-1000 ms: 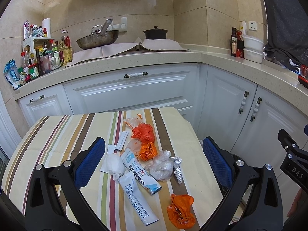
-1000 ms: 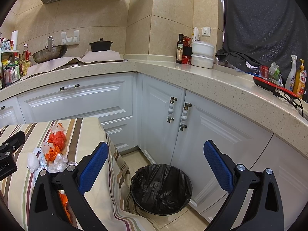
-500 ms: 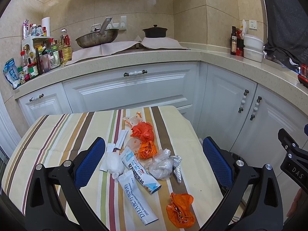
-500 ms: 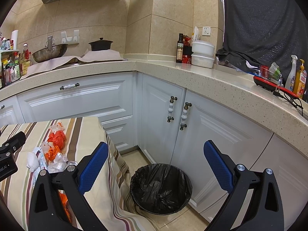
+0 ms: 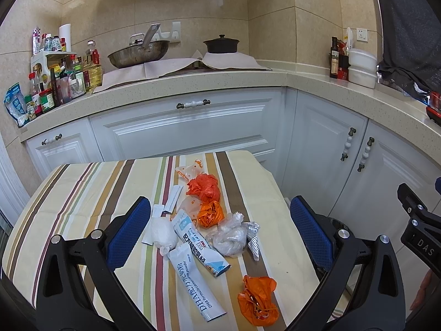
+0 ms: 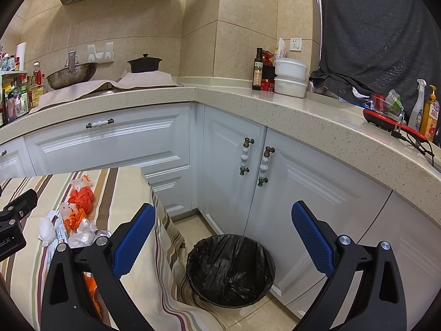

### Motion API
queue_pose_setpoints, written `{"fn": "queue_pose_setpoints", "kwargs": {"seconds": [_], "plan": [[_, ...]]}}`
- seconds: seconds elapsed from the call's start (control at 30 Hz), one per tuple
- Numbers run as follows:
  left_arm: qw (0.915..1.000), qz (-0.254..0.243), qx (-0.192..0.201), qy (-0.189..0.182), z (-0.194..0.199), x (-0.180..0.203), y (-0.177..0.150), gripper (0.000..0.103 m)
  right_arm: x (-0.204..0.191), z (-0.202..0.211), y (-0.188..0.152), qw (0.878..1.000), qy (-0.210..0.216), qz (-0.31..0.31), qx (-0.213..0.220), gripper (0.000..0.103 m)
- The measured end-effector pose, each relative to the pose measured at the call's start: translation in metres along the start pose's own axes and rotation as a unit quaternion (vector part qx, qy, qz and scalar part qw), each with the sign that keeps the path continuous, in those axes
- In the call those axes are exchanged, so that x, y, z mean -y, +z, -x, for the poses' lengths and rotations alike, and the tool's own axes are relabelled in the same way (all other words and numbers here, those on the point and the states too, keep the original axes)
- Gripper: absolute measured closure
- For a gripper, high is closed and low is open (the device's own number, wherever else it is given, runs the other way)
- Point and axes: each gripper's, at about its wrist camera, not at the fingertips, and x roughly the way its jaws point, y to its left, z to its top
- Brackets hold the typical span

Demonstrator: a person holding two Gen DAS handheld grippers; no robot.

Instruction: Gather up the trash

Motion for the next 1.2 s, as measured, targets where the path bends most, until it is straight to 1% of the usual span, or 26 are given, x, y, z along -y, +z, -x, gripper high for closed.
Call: {"fn": "queue_pose_setpoints", "kwargs": {"seconds": [0.1,0.27,0.4,1.0,1.2], "plan": [[1.0000,0.000,0.002,0.001,-0.001,0.002,-0.006,0.004,0.000,-0.002,-0.002,1.000,-0.001,0.000,-0.001,0.006],[1.0000,0.000,0.000,0.001,-0.001,0.001,-0.003,0.004,0.000,-0.001,-0.002,1.000,-0.001,0.001,0.000,0.006],[1.0000,0.000,-0.001,0.000,-0.002,0.003,-0.008,0.004,-0.001,-0.001,-0.002,1.000,-0.001,0.000,0.000,0.006],[1.0000,0.000,-0.003,0.000,-0.002,0.002,-0.004,0.004,0.000,-0.001,-0.003,1.000,0.000,0.000,0.000,0.006],[1.0000,0.002,-0.007,0.003,-0.005,0.002,-0.015,0.004,-0.004,-0.003,-0.006,1.000,0.001,0.002,-0.002,0.006]]}}
